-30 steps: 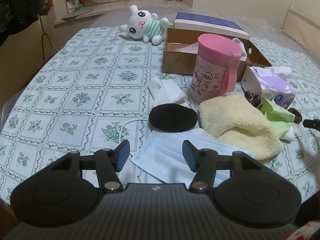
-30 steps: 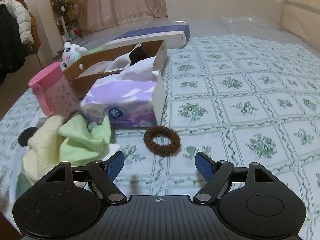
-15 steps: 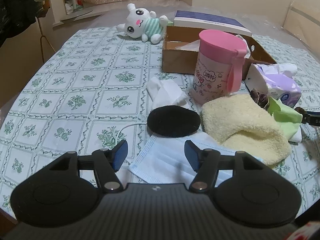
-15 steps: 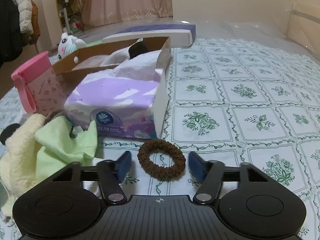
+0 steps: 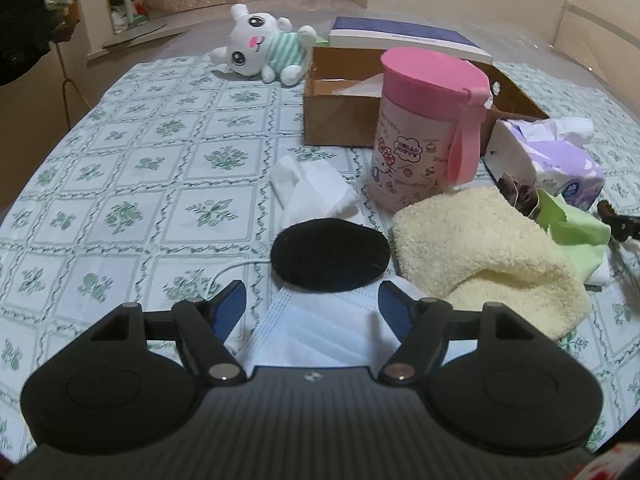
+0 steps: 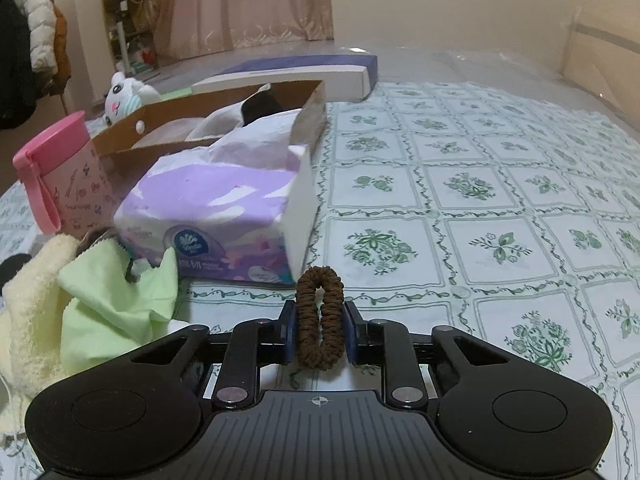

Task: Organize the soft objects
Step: 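Close left tool on black round pad while right tool grips brown scrunchie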

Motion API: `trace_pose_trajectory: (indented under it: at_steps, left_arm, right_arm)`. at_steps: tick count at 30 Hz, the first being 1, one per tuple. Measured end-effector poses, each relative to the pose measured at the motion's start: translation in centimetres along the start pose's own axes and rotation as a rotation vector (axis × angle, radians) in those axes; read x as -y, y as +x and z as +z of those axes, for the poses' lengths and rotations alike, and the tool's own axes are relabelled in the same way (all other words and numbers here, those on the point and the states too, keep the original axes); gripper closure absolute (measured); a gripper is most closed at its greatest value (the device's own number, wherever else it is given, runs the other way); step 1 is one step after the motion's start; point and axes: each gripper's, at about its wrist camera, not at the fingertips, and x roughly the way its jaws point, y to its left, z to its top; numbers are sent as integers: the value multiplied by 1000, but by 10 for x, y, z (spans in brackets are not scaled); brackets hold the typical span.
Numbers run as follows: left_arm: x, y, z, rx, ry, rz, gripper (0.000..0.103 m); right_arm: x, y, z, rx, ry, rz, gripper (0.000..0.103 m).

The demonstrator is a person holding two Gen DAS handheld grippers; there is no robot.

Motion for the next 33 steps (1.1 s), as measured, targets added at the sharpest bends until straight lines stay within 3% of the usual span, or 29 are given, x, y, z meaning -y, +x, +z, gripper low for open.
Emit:
trace_pose_trajectory:
  at_steps: [9, 19, 25, 28, 30, 33]
  left_arm:
    - [13, 30, 0, 15, 124, 30, 32]
    - [4, 52, 8, -21, 31, -38, 24]
    - [5, 56, 6, 1, 52, -51, 22]
    - [8, 55, 5, 17, 80, -55, 25]
    - [11, 53, 4, 30, 108, -58, 34]
    - [14, 48, 3, 52, 127, -44, 36]
  right_arm:
    - [11, -4, 0, 2, 63, -4, 79]
    - [19, -1, -4, -11, 104, -4, 79]
    - [20, -1, -4, -13, 105, -2, 79]
    - [20, -1, -4, -12, 104, -3, 79]
    - [20, -1, -4, -12, 102, -6, 79]
    - [20, -3, -4, -12, 101, -12, 79]
